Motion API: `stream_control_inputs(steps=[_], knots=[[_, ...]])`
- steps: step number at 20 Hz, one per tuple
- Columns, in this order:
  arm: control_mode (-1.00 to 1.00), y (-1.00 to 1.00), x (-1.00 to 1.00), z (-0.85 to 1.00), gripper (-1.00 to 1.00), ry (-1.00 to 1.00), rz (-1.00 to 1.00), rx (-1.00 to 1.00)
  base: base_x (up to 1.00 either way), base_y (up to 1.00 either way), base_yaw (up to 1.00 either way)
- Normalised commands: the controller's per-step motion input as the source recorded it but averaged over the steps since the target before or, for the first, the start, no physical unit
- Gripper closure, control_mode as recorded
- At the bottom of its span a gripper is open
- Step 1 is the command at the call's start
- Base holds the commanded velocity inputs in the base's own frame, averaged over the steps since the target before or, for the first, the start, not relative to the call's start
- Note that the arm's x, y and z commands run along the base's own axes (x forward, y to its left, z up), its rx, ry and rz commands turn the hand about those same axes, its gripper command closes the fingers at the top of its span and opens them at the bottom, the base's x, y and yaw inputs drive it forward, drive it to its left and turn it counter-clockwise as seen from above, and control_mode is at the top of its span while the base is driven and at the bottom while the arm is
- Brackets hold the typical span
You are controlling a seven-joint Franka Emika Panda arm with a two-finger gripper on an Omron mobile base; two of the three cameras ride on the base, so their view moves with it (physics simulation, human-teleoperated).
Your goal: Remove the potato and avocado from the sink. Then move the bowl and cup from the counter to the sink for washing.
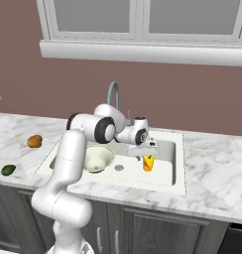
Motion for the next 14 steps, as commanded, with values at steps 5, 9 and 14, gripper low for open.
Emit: stream_control_inputs(steps=[5,9,14], knots=[[-1.0,-0.02,-0.21,0.13,-1.0,-0.03,-0.03,0.0,0.0,0.0,0.0],[-1.0,0.0,-0.2,0.3,-1.0,-0.09,0.0,0.0,0.0,0.0,0.0],[-1.0,0.01,-0.23,0.39,-1.0,-0.17,0.0,0.0,0.0,0.0,0.0]])
